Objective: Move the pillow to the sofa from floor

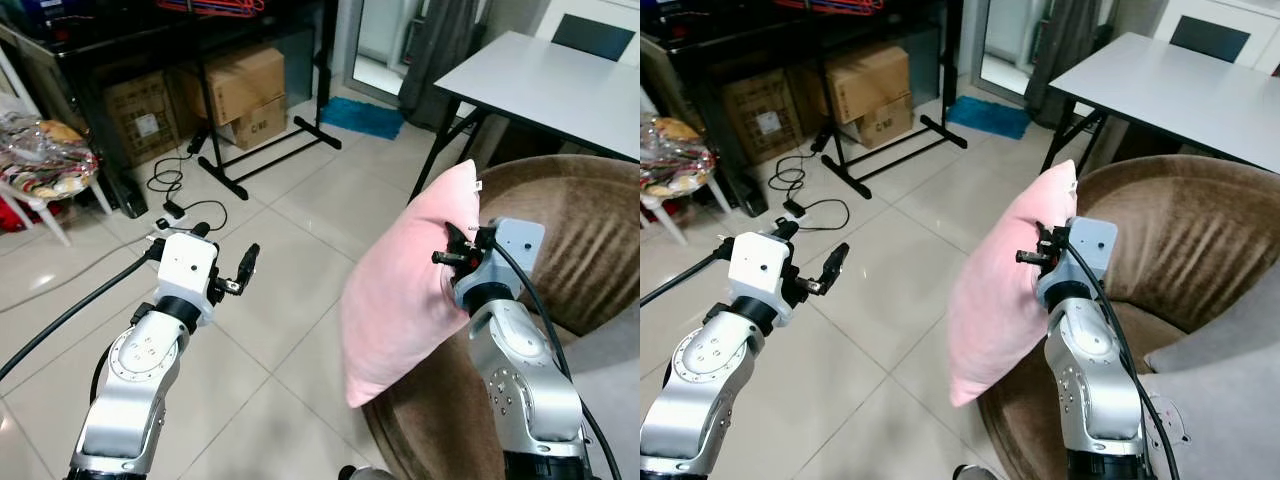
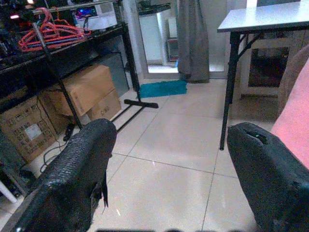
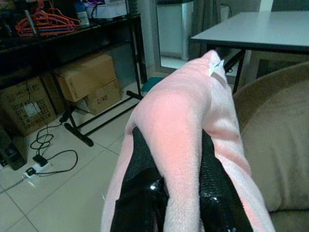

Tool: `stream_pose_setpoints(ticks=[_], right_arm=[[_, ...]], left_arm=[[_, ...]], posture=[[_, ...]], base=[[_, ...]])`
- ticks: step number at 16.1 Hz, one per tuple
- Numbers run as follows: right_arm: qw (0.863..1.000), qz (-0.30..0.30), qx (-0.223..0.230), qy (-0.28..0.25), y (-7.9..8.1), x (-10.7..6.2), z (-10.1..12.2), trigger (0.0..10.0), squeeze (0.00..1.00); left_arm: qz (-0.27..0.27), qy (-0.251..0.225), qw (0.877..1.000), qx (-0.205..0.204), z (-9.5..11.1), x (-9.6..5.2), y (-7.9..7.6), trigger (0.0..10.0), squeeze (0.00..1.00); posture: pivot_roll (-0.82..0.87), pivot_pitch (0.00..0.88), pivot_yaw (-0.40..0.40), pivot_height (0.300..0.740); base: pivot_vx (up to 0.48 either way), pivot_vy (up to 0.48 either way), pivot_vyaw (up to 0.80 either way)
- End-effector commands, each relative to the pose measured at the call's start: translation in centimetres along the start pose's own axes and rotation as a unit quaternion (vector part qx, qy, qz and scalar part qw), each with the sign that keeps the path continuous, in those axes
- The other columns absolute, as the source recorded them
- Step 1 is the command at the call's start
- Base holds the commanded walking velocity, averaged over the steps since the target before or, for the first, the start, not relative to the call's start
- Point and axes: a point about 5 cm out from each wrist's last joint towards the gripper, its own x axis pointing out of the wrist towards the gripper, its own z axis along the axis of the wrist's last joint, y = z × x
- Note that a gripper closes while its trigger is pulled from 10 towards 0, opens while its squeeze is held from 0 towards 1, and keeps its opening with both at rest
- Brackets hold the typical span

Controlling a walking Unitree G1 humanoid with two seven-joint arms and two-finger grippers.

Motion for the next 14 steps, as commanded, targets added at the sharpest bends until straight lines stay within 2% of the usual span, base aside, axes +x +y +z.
stream_pose_setpoints(ticks=[1,10,12,14], right_arm=[[1.000,-0.010,-0.004,-0.009,-0.29,0.04,0.54,10.0,0.00],[1.000,-0.018,-0.004,0.004,-0.35,0.12,0.16,10.0,0.00],[1.000,-0.019,-0.004,0.005,-0.34,0.17,0.12,10.0,0.00],[1.000,-0.013,-0.010,0.004,-0.15,0.29,0.10,10.0,0.00]], left_arm=[[-0.002,0.000,1.000,-0.003,0.02,0.05,-0.22,10.0,0.00],[0.001,-0.002,1.000,-0.009,0.12,0.24,0.03,10.0,0.00],[0.003,-0.005,1.000,-0.014,0.20,0.27,0.08,10.0,0.00],[0.001,-0.001,1.000,-0.015,0.19,0.34,-0.01,10.0,0.00]], posture=[[0.02,0.000,-0.032,0.740],[0.01,0.000,-0.029,0.740],[0.01,0.000,-0.029,0.740],[0.02,0.000,-0.028,0.740]], base=[[0.000,0.000,-0.76],[0.000,0.337,-0.76],[0.000,0.000,-0.76],[0.000,0.000,0.00]])
